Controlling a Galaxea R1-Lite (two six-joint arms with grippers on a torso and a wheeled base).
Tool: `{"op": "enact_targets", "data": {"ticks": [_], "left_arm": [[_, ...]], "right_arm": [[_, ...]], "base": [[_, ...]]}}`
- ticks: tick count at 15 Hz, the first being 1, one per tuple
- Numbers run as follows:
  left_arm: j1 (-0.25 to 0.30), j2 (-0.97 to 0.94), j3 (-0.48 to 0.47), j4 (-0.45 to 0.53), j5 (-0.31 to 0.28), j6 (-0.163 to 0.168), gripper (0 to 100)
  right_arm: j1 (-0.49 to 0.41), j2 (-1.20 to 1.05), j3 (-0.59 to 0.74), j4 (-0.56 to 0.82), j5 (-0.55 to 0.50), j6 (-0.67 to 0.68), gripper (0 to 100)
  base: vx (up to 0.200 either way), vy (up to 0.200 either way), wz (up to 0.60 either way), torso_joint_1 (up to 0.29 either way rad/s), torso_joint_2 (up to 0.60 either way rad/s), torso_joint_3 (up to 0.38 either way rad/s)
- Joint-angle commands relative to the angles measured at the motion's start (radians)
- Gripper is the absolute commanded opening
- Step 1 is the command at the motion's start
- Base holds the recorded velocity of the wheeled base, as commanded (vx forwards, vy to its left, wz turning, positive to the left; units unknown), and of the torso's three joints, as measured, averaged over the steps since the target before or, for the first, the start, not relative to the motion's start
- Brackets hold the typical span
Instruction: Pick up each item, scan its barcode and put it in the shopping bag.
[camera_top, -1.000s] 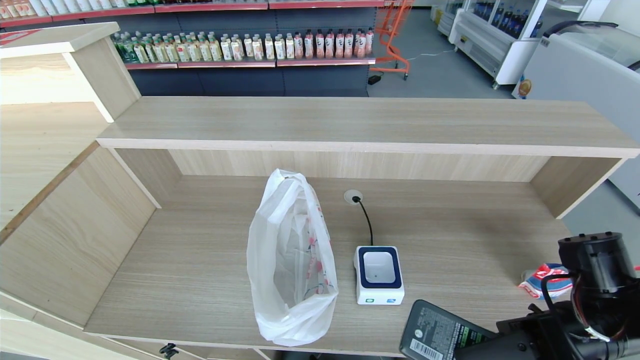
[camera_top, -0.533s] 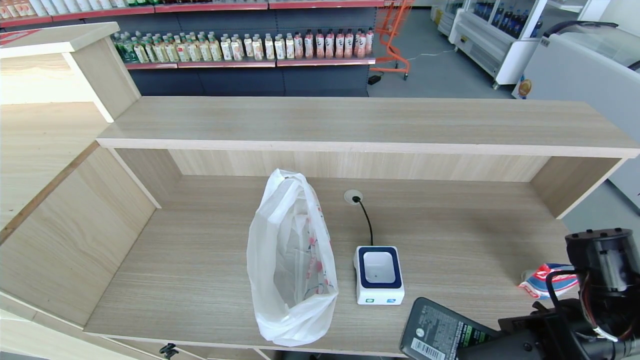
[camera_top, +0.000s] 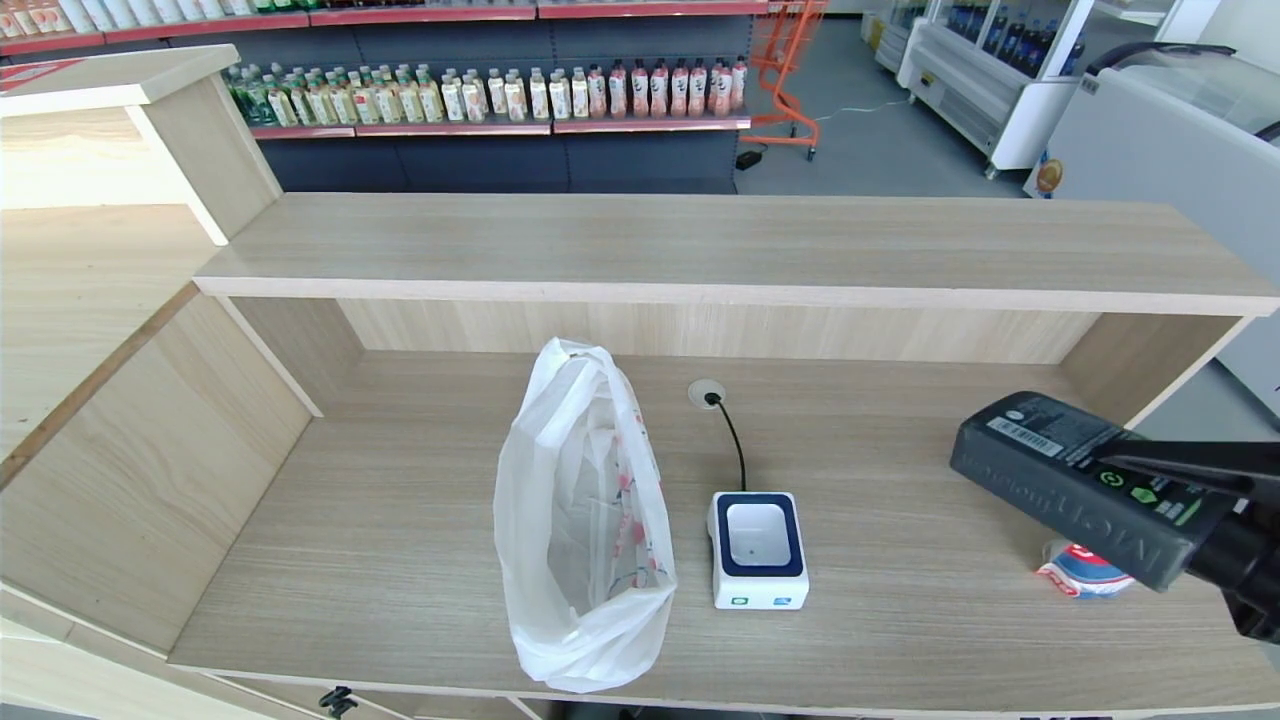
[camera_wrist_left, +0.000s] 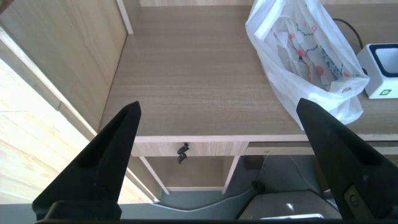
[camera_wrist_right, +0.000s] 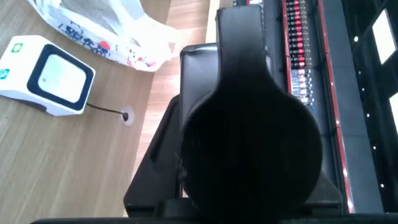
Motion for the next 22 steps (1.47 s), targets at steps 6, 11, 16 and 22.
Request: {"op": "enact_targets", "data": {"ticks": [6,11,16,22], "left_arm": [[0.000,0.000,0.001,0.000,0.000,0.000,100],[0.000,0.000,-0.001,0.000,0.000,0.000,100],[0.000,0.000,-0.001,0.000,0.000,0.000,100],[0.000,0.000,-0.001,0.000,0.000,0.000,100]], "right_arm": [[-0.036,-0.089,-0.106,0.365,-0.152,0.851,0],[0.207,0.098,-0.126,0.222,-0.571,1.933,0],[0.247,0.455,-0.155,0.060,-0.662,2.106,0],[0.320,0.627,-0.175,-0.012,-0.755,2.169,0]], "base": [[0.000,0.000,0.00,0.000,0.00,0.000],[0.000,0.000,0.00,0.000,0.00,0.000],[0.000,0.000,0.00,0.000,0.00,0.000],[0.000,0.000,0.00,0.000,0.00,0.000]]}}
